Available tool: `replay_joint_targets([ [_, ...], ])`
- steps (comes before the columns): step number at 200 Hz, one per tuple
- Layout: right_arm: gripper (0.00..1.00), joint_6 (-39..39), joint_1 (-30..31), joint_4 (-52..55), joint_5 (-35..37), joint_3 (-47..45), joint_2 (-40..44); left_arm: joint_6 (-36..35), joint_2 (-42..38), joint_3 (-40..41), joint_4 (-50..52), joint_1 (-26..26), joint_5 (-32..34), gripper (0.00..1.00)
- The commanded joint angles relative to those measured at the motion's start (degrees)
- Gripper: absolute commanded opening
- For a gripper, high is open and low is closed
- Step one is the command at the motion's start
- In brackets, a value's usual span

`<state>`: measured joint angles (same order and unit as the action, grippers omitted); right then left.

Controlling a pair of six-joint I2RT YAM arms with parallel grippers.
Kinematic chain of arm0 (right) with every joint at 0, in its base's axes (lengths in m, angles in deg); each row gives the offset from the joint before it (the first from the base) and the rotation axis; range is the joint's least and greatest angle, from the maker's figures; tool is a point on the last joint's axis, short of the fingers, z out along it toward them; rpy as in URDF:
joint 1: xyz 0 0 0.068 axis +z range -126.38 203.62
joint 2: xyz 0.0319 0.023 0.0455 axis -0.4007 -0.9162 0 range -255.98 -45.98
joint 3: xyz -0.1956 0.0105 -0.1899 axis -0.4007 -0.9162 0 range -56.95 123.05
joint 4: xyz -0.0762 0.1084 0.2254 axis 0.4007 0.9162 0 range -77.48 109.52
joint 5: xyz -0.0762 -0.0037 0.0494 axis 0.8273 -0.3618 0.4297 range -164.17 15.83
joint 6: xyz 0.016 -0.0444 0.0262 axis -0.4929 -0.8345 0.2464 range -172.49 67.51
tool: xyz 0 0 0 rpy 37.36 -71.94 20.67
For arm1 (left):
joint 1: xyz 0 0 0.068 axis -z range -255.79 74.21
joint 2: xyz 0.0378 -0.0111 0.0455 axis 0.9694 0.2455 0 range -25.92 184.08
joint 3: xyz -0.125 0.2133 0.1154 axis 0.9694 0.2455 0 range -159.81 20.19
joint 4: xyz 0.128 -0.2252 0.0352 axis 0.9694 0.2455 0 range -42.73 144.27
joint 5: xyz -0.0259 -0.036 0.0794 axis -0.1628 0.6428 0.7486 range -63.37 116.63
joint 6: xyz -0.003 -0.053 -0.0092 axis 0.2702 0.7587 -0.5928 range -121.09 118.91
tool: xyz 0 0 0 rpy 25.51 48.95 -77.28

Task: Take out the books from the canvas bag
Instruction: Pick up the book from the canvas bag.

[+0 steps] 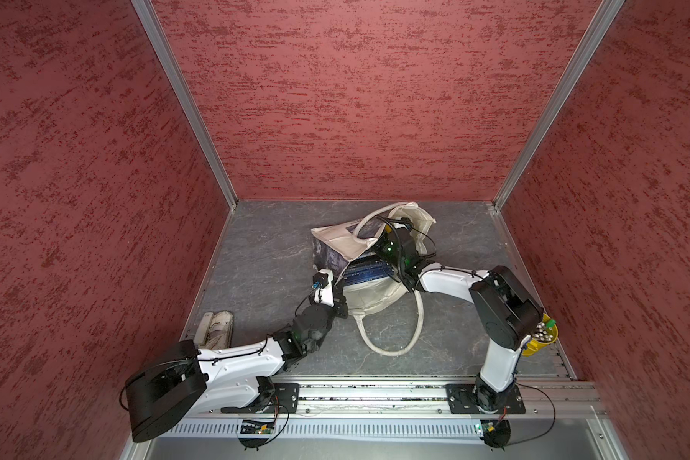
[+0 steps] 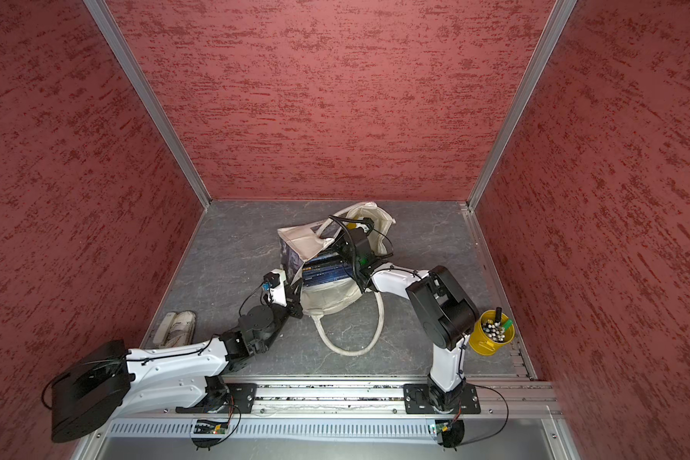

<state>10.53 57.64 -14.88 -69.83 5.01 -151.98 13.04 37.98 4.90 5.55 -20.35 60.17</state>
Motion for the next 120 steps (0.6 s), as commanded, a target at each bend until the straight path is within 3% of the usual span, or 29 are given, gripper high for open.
replay_joint_targets([
  [1,0.35,0.07,-0.14,-0.63,0.95,2.47,-1.04,0.95,0.15,0.85,-1.92,-0.58,-1.79,0.0],
  [43,0.35,0.07,0.68,-0.5,0.59,3.05,0.78,1.55,0.48,1.22,-2.8,-0.68,-0.67,0.0],
  [44,0.16,-2.09,0.69,1.59,-1.28,3.07,0.87,1.58,0.46,1.23,-2.83,-0.68,-0.63,0.0],
  [45,0.06,-3.38,0.74,2.67,-2.15,3.08,0.92,1.59,0.45,1.23,-2.79,-0.68,-0.6,0.0],
  [47,0.0,-4.48,0.77,3.59,-2.87,3.08,1.15,1.58,0.44,1.18,-2.88,-0.77,-0.54,0.0],
  [120,0.0,-16.85,2.37,12.73,-6.34,0.24,12.15,3.1,0.16,1.31,-2.33,-0.75,1.53,0.0],
])
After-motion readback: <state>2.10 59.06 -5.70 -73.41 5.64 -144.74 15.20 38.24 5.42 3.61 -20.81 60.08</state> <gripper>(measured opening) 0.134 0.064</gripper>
